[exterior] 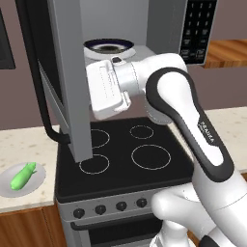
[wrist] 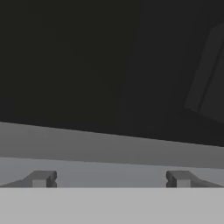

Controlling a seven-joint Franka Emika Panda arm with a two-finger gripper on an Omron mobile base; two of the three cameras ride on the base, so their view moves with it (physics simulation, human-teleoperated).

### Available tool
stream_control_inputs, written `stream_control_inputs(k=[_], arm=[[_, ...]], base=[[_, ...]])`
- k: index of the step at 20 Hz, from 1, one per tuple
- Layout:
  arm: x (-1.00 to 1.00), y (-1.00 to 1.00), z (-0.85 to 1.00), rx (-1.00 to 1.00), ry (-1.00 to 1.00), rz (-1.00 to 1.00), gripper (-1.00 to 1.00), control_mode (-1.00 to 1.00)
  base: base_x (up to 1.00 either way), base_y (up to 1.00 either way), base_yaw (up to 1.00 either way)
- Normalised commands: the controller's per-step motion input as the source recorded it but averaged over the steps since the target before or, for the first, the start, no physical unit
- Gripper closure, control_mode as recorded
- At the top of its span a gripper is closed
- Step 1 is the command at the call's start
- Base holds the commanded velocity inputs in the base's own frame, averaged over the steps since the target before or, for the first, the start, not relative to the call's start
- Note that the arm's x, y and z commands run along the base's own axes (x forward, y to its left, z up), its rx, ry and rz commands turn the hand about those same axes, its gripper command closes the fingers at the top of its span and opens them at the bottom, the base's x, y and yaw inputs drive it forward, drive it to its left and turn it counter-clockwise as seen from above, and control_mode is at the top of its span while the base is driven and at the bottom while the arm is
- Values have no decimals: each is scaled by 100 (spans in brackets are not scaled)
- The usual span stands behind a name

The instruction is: Pick the corn from the counter and place it in the microwave. Then turn on the microwave.

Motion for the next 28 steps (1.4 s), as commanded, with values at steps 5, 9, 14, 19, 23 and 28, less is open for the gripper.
stream_control_inputs(k=[5,9,14,19,23,28], arm=[[1,-22,0,0,0,-1,-100,-100],[0,-26,0,0,0,-2,-100,-100],[1,-30,0,0,0,-4,-100,-100],[10,-21,-1,0,0,-8,-100,-100],[24,-19,0,0,0,-13,-100,-100],[35,-11,0,0,0,-17,-100,-100]], base=[[0,0,0],[0,0,0],[0,0,0],[0,0,0],[0,0,0],[0,0,0]])
